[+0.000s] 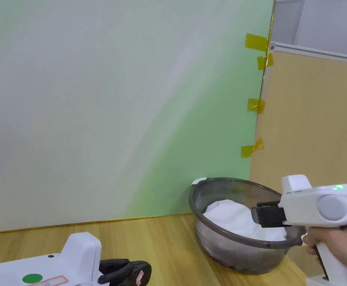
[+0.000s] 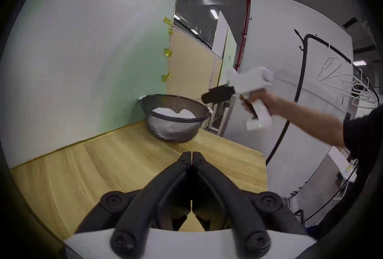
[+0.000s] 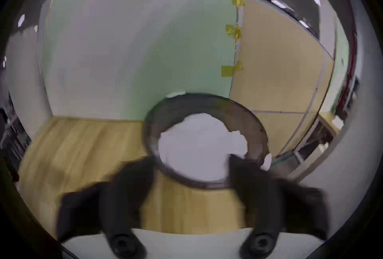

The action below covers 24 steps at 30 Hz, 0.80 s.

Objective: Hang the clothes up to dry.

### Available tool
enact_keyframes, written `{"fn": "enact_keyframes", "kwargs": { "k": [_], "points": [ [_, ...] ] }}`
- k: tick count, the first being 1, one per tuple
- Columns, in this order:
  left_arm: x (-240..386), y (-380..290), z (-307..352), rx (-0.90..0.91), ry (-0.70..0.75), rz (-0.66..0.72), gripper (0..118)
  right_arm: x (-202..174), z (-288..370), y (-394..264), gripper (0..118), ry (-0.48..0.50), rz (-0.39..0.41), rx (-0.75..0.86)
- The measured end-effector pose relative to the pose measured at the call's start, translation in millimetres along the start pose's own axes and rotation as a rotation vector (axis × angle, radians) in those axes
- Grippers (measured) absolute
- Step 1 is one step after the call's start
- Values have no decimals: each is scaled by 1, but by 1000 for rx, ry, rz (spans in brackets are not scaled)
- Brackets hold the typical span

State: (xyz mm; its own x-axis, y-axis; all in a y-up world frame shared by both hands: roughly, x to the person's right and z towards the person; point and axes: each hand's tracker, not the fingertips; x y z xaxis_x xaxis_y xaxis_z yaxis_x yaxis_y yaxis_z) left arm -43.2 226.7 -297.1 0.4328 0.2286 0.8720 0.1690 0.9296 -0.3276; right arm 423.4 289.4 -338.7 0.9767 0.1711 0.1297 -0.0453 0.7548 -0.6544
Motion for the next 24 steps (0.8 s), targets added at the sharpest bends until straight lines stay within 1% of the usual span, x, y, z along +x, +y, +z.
{"fn": "enact_keyframes", "kwargs": {
  "k": [1, 2, 3, 4, 5, 8, 9, 12, 14, 16, 18, 19, 20, 21, 22, 23, 24],
  "points": [
    [-3, 2, -5, -4, -1, 0, 1, 6, -17, 14, 114, 13, 13, -76],
    [-6, 4, -11, -10, 0, -2, 1, 13, -36, 28, 111, 49, 27, -146],
    [-10, 6, -18, -14, 2, -4, 1, 19, -57, 42, 112, 100, 26, -211],
    [-14, 9, -24, -16, 0, -3, 1, 22, -77, 52, 112, 110, 27, -276],
    [-19, 12, -31, -20, -1, 2, 1, 24, -101, 62, 111, 110, 43, -360],
    [-34, 20, -55, -32, 6, 3, 1, 27, -168, 81, 111, 76, 147, -490],
    [-40, 24, -63, -39, 12, 5, 1, 25, -193, 83, 111, 78, 178, -527],
    [-54, 31, -86, -50, 25, 4, 1, 22, -259, 79, 109, 96, 225, -645],
    [-61, 33, -99, -68, 62, -29, 1, 20, -292, 70, 97, 122, 259, -682],
    [-68, 35, -110, -71, 60, -32, 1, 19, -323, 61, 85, 120, 258, -736],
    [-76, 33, -117, -80, 55, -24, 1, 18, -341, 49, 83, 127, 259, -764],
    [-78, 33, -120, -82, 52, -20, 1, 19, -345, 45, 75, 142, 257, -779],
    [-79, 33, -123, -87, 45, -19, 1, 22, -344, 43, 54, 185, 221, -799],
    [-79, 32, -124, -94, 45, -24, 1, 29, -338, 49, 17, 287, 69, -806],
    [-79, 31, -124, -98, 44, -29, 1, 34, -335, 57, 10, 296, 57, -785],
    [-79, 31, -124, -97, 40, -28, 1, 32, -325, 59, 10, 245, 103, -750],
    [-79, 30, -124, -94, 39, -20, 1, 31, -317, 63, 10, 213, 165, -733]
  ]
}}
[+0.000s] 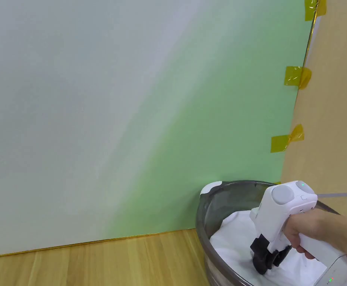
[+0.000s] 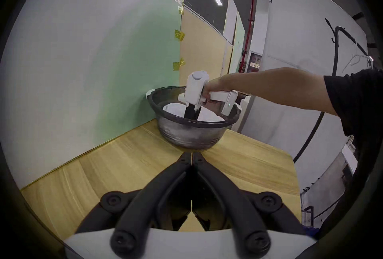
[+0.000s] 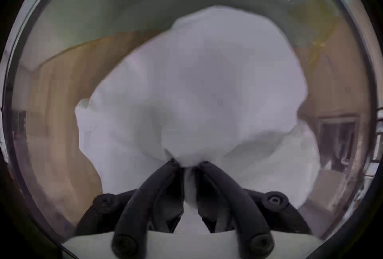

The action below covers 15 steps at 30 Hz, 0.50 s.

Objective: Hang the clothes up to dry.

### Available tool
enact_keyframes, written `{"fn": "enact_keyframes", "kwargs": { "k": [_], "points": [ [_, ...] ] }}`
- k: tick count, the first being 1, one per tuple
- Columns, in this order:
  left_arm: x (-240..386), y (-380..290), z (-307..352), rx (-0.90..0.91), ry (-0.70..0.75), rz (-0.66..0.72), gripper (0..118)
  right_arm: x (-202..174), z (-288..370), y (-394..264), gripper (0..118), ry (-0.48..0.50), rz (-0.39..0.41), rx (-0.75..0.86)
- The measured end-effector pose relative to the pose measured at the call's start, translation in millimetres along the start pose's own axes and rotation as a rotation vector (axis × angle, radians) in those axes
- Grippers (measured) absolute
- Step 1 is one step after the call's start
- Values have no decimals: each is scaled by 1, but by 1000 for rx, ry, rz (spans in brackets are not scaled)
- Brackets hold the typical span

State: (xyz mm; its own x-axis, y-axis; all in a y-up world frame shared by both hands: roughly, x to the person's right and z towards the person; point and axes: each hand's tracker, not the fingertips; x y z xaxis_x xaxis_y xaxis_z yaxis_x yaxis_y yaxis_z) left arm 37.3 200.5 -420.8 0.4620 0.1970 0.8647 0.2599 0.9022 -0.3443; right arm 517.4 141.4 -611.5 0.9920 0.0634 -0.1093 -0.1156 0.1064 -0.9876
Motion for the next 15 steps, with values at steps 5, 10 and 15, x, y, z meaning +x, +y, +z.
{"fn": "enact_keyframes", "kwargs": {
  "k": [5, 10, 15],
  "points": [
    [13, -5, 20, 33, 30, 25, 1, -5, 68, -32, 10, -30, -56, 191],
    [36, -2, 68, 114, 82, 23, 1, -31, 197, -79, 10, -97, -37, 428],
    [59, -1, 130, 196, 140, 28, 1, -91, 376, -131, 10, -170, -16, 758]
  ]
}}
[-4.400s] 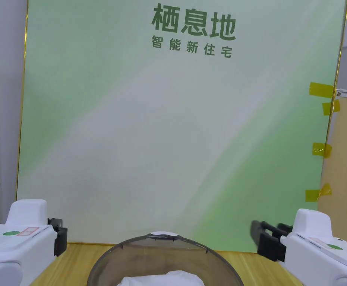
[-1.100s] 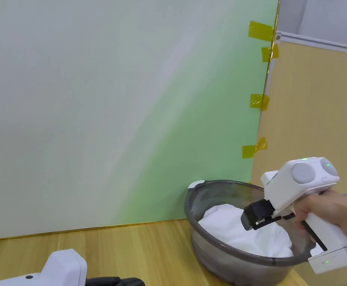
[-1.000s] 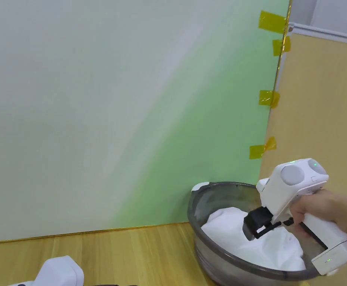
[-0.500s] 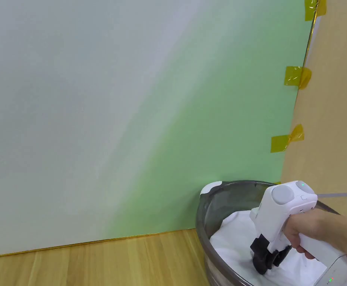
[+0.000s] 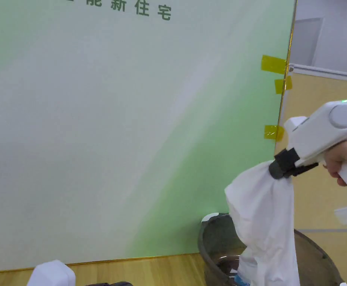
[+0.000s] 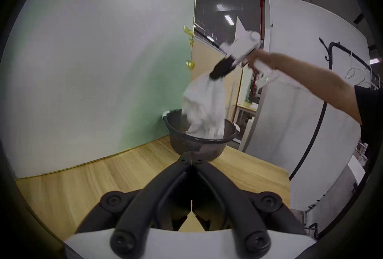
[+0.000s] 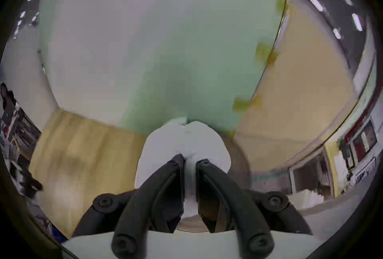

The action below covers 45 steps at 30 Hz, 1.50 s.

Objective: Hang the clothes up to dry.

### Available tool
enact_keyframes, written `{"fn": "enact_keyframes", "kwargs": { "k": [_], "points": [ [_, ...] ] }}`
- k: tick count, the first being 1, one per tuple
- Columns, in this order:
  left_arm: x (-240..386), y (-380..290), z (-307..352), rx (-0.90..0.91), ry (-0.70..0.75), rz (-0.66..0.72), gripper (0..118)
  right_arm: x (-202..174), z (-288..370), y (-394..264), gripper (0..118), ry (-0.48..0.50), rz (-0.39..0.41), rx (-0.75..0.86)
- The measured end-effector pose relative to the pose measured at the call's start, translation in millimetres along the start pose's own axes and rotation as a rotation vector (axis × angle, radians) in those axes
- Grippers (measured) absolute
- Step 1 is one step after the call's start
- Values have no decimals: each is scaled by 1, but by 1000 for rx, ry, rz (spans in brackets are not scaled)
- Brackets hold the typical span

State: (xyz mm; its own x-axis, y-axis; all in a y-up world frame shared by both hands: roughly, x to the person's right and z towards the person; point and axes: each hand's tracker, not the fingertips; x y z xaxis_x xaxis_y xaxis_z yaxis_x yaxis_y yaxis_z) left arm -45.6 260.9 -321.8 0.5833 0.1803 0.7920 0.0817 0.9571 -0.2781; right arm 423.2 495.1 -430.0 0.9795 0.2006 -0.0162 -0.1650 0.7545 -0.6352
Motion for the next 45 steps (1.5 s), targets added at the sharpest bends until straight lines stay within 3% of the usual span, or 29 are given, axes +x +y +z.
{"fn": "enact_keyframes", "kwargs": {
  "k": [3, 5, 10, 18, 21, 26, 29, 33, 36, 40, 45],
  "points": [
    [5, 5, 38, 54, 48, -1, 1, -30, 91, 48, 10, 41, -16, 176],
    [7, 4, 63, 90, 69, 28, 1, -61, 133, 64, 10, 70, 15, 249],
    [3, -16, 130, 131, 221, 61, 1, -154, 163, 77, 10, 194, 111, 316],
    [-18, -75, 278, 183, 601, 168, 1, -362, 153, 65, 10, 626, 268, 355],
    [-19, -95, 330, 151, 730, 175, 1, -434, 140, 54, 10, 817, 281, 353],
    [-15, -115, 388, 143, 877, 206, 1, -530, 88, 22, 10, 981, 280, 249],
    [-15, -122, 398, 140, 900, 221, 1, -562, 39, -22, 10, 994, 246, 145],
    [-20, -131, 388, 130, 894, 239, 1, -568, -44, -101, 10, 939, 181, -36],
    [-27, -137, 371, 108, 862, 243, 1, -536, -97, -173, 10, 816, 172, -153],
    [-38, -144, 336, 103, 762, 275, 1, -449, -125, -254, 10, 677, 45, -203],
    [-48, -144, 268, 49, 634, 258, 1, -325, -97, -331, 10, 564, -136, -189]
  ]
}}
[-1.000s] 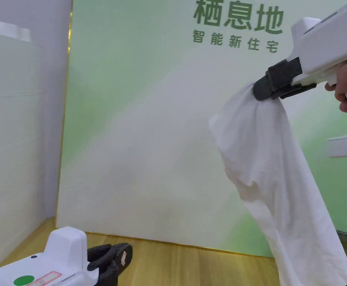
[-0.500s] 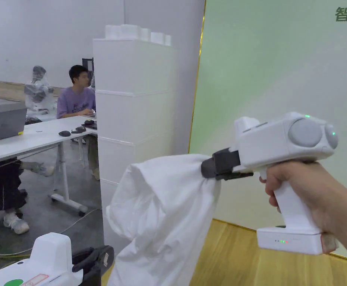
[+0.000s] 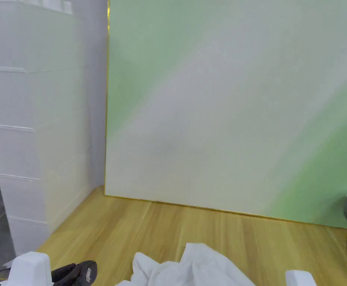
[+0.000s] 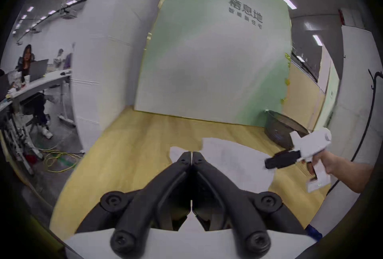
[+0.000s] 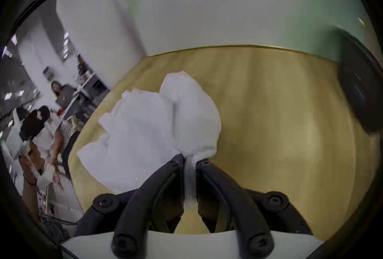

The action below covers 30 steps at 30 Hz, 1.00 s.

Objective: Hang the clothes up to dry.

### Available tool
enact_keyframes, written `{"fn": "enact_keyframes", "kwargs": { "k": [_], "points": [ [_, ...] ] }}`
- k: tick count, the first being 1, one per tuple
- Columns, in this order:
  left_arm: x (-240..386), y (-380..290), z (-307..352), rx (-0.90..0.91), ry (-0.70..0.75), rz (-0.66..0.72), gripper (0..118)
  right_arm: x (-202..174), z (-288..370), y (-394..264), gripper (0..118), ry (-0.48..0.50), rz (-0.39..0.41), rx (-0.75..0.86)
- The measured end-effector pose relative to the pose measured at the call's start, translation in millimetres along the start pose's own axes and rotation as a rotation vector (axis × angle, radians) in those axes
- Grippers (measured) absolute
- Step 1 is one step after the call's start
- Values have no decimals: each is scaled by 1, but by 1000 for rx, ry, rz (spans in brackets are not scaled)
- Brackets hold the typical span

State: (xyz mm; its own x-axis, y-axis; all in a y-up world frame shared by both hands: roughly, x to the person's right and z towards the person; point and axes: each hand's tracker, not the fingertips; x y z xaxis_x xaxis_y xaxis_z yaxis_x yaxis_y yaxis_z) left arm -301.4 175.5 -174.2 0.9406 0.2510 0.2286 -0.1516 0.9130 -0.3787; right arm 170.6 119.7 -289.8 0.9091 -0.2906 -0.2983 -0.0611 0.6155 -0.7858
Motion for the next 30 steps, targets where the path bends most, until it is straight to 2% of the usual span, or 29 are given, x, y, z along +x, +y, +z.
{"fn": "enact_keyframes", "kwargs": {
  "k": [5, 9, 10, 11, 13, 14, 15, 16, 17, 18, 19, 21, 23, 26, 27, 28, 29, 30],
  "points": [
    [43, -8, -53, -55, -129, -32, 1, 64, 75, -74, 10, -156, -130, 55],
    [77, -18, -84, -97, -212, -46, 1, 80, 108, -121, 12, -263, -225, 83],
    [83, -20, -90, -106, -227, -47, 1, 80, 109, -130, 15, -271, -226, 79],
    [90, -23, -96, -114, -240, -45, 1, 78, 111, -138, 24, -265, -220, 83],
    [98, -29, -105, -138, -259, -40, 1, 77, 120, -148, 59, -270, -235, 105],
    [102, -31, -106, -142, -258, -45, 1, 78, 126, -151, 69, -269, -236, 118],
    [104, -32, -104, -144, -257, -51, 1, 81, 136, -153, 69, -258, -237, 130],
    [106, -32, -103, -146, -251, -56, 1, 83, 143, -154, 101, -251, -253, 154],
    [105, -31, -100, -146, -247, -58, 1, 83, 153, -150, 114, -244, -281, 204],
    [105, -29, -97, -143, -236, -60, 1, 85, 164, -142, 115, -215, -292, 275],
    [106, -27, -96, -136, -222, -64, 1, 82, 171, -132, 114, -205, -294, 323],
    [112, -20, -95, -125, -186, -65, 1, 64, 179, -100, 114, -162, -247, 425],
    [122, -15, -92, -104, -146, -91, 1, 32, 180, -62, 114, -161, -130, 476],
    [137, -12, -88, -87, -87, -119, 2, -26, 159, -21, 109, -271, 139, 534],
    [140, -12, -87, -89, -79, -121, 2, -44, 147, -11, 103, -325, 215, 526],
    [142, -12, -85, -83, -70, -125, 2, -58, 136, -5, 83, -380, 277, 513],
    [143, -13, -84, -78, -58, -131, 2, -65, 127, -3, 56, -402, 319, 512],
    [145, -14, -81, -73, -41, -139, 2, -67, 115, -3, 15, -402, 360, 514]
  ]
}}
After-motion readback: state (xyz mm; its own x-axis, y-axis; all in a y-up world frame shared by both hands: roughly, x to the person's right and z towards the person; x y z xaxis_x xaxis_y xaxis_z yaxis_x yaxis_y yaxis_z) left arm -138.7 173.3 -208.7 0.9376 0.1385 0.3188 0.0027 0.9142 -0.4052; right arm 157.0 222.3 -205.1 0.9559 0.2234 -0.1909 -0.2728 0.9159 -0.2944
